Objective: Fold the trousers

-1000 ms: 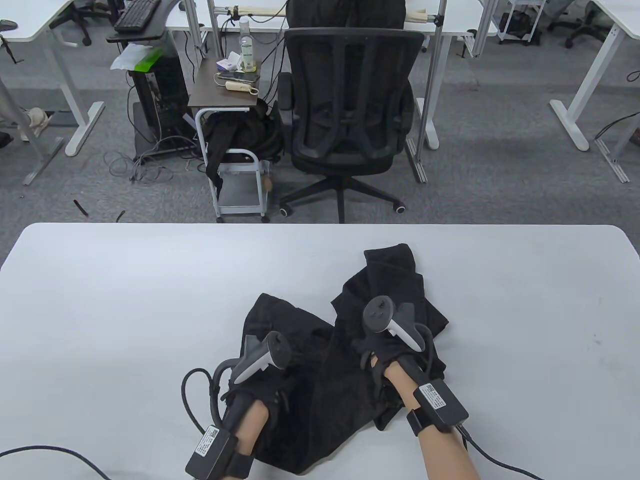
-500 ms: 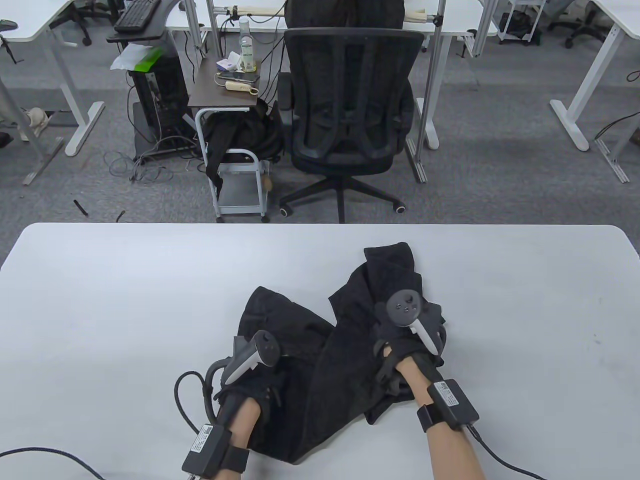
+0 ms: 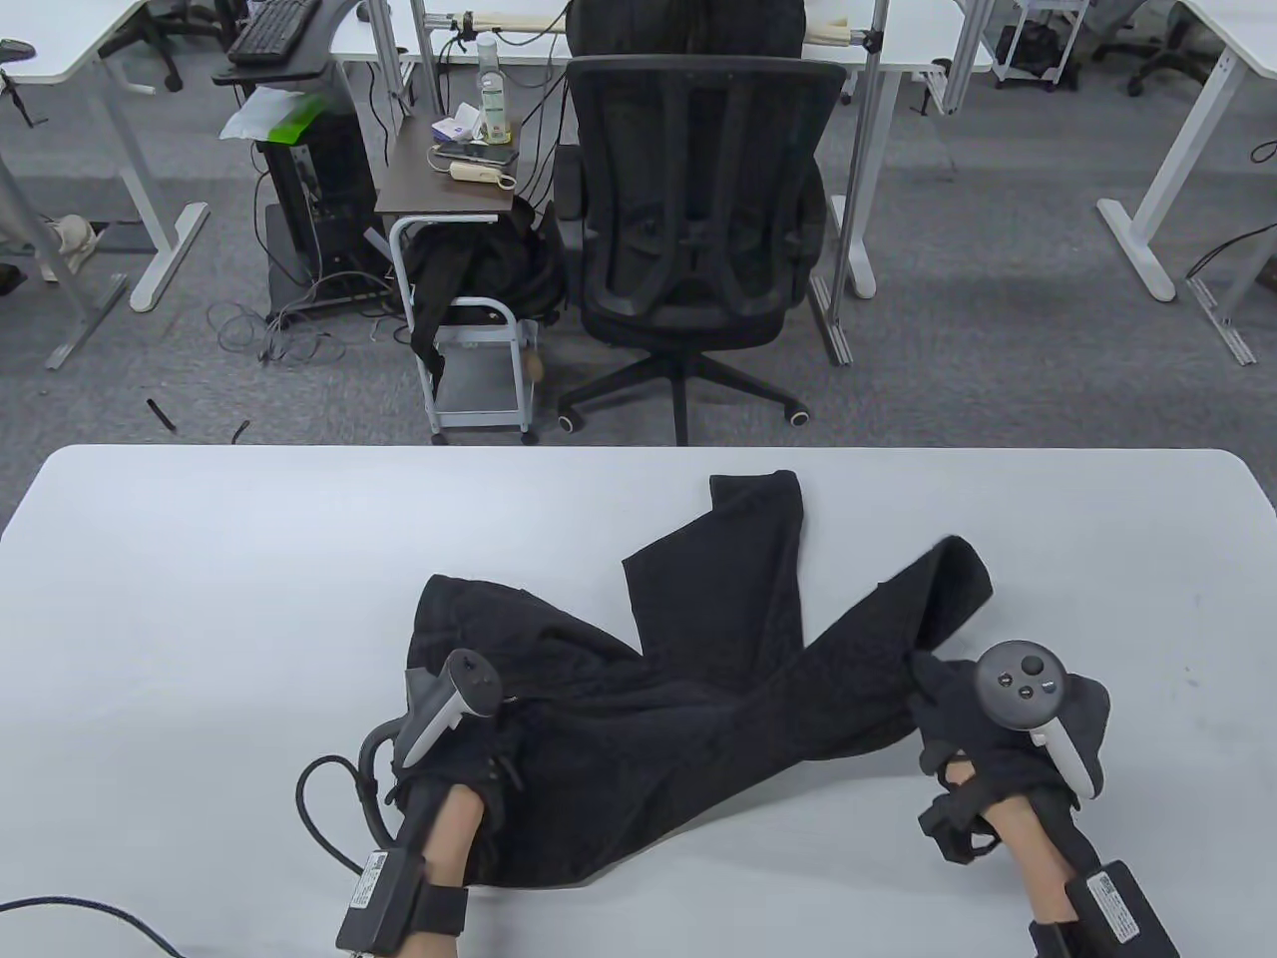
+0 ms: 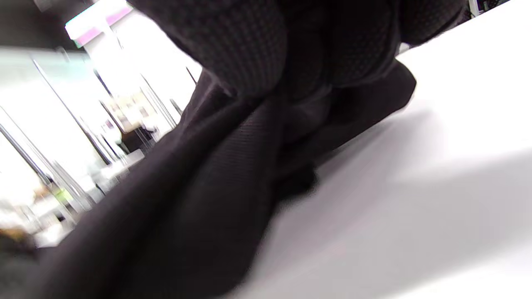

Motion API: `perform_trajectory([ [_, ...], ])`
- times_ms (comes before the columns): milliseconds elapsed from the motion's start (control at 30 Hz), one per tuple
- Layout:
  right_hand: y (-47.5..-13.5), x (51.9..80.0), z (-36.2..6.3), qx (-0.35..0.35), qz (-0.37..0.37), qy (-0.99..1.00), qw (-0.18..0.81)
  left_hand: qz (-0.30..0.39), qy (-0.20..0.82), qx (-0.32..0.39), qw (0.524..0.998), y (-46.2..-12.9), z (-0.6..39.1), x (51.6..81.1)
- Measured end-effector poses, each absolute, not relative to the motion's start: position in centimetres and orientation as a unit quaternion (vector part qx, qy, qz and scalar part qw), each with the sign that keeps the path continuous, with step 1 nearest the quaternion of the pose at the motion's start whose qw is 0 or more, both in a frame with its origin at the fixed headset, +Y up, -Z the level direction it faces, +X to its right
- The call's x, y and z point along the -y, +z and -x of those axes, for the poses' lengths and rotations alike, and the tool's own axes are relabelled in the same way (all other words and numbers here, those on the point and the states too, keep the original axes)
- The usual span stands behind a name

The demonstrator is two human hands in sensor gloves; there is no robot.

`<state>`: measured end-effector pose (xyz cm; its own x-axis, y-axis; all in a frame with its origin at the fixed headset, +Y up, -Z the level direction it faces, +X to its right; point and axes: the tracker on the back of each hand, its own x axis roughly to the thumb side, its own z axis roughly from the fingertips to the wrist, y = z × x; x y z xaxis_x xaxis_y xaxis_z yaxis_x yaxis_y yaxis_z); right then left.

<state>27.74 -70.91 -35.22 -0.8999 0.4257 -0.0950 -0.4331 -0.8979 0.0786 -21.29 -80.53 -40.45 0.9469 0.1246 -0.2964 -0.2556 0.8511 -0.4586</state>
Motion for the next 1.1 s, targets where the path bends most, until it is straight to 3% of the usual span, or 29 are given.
perform_trajectory([
  [67,-35.2,71.2,-27.7,-0.110,0.056,0.977,0.173,0.246,0.093,-0.123,0.957,-40.4,20.9,80.2],
  [200,-35.6,68.9,-26.2,-0.021,0.039,0.988,0.150,0.220,0.094,-0.090,0.967,-40.1,19.5,79.2],
  [300,-36.9,68.7,-23.8,-0.024,-0.010,0.987,0.161,0.212,0.112,-0.055,0.969,-40.1,18.5,79.3],
  [433,-39.9,71.5,-21.1,-0.130,-0.037,0.978,0.161,0.240,0.135,-0.045,0.960,-40.1,18.2,80.7],
  [533,-41.8,75.0,-20.2,-0.258,-0.013,0.960,0.111,0.246,0.132,-0.055,0.959,-40.1,18.4,80.8],
  [567,-41.9,75.6,-20.0,-0.272,-0.009,0.956,0.109,0.242,0.130,-0.058,0.960,-40.2,18.5,80.8],
  [733,-41.6,75.0,-19.4,-0.164,-0.047,0.981,0.095,0.242,0.147,-0.089,0.955,-40.8,20.3,81.4],
  [800,-41.0,73.9,-19.3,-0.135,-0.074,0.981,0.118,0.242,0.158,-0.103,0.952,-40.9,21.0,81.4],
  [833,-40.2,72.6,-19.2,-0.072,-0.097,0.983,0.135,0.243,0.162,-0.111,0.950,-40.9,21.6,81.4],
  [933,-37.2,69.5,-19.0,0.032,-0.158,0.974,0.157,0.237,0.183,-0.140,0.944,-41.0,23.1,81.2],
  [1033,-33.9,67.9,-18.7,-0.005,-0.199,0.970,0.142,0.225,0.206,-0.174,0.936,-40.8,24.7,81.3],
  [1100,-32.2,69.2,-18.5,-0.109,-0.195,0.971,0.084,0.211,0.216,-0.188,0.935,-40.6,25.4,81.3],
])
